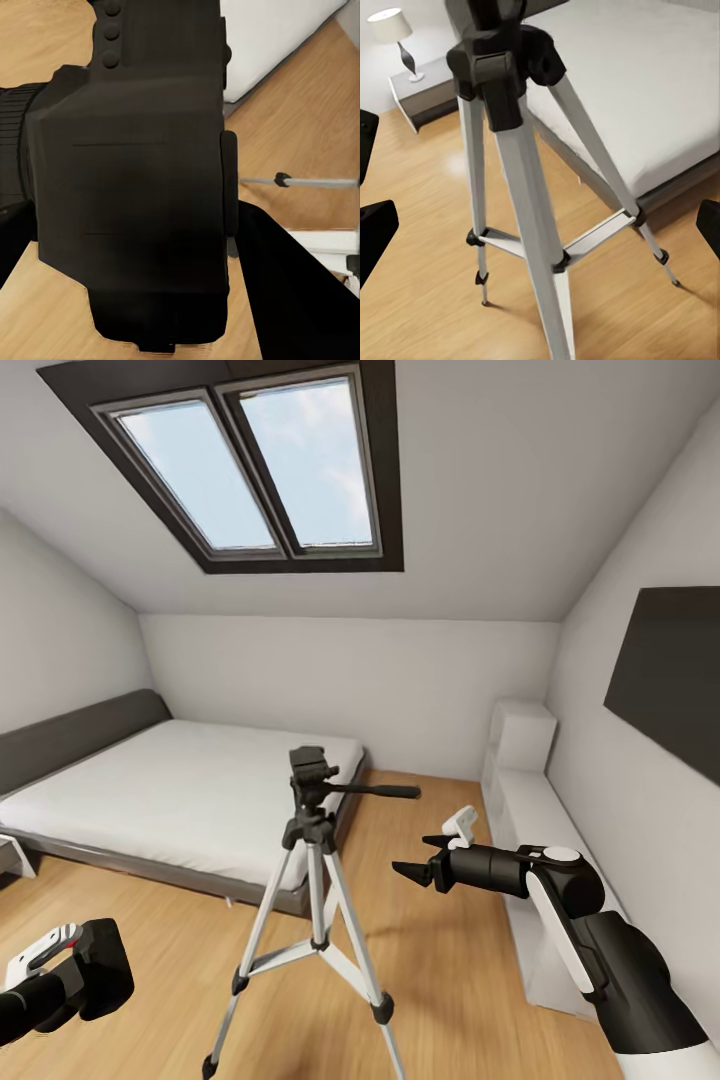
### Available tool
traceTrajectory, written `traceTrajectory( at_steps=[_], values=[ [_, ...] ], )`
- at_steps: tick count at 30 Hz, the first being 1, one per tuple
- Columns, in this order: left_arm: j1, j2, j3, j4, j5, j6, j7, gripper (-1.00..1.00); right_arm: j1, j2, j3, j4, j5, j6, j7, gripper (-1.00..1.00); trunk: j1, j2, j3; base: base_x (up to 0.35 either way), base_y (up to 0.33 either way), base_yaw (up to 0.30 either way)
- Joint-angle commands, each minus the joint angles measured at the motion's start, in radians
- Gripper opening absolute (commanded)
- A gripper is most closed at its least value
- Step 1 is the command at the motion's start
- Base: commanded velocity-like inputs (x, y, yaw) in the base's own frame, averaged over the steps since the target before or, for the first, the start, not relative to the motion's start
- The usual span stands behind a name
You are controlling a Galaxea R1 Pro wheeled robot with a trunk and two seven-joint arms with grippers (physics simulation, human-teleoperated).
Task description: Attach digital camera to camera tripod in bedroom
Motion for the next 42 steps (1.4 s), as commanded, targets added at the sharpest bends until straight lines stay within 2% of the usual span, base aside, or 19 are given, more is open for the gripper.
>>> traceTrajectory(
  at_steps=[1,20,35,40,41,42],
  values=[
    [-0.001,0.0,0.002,0.0,0.006,0.007,0.0,-1.0,0.0,-0.001,0.001,0.0,-0.01,0.008,-0.005,1.0,0.001,-0.001,0.0,0.209,0.0,0.0],
    [-0.001,0.001,0.002,-0.006,0.006,0.007,-0.003,-1.0,0.0,0.001,0.004,0.0,-0.009,0.007,-0.005,1.0,0.001,-0.001,0.0,0.134,-0.062,0.0],
    [-0.006,0.01,0.0,-0.026,0.014,0.026,-0.013,-1.0,0.0,0.004,0.007,0.0,-0.012,0.004,-0.004,1.0,0.001,-0.001,0.0,0.008,-0.004,0.0],
    [-0.019,0.037,-0.01,-0.033,0.017,0.033,-0.016,-1.0,0.003,0.005,0.008,0.001,-0.014,0.008,-0.005,1.0,0.001,-0.001,0.0,0.0,0.0,0.0],
    [-0.021,0.046,-0.017,-0.032,0.018,0.033,-0.017,-1.0,0.005,0.006,0.009,0.001,-0.014,0.009,-0.005,1.0,0.001,-0.001,0.0,0.0,0.0,0.0],
    [-0.028,0.069,-0.037,-0.029,0.019,0.033,-0.018,-1.0,0.01,0.007,0.009,0.005,-0.015,0.011,-0.005,1.0,0.001,-0.001,0.0,0.0,0.0,0.0]
  ],
)
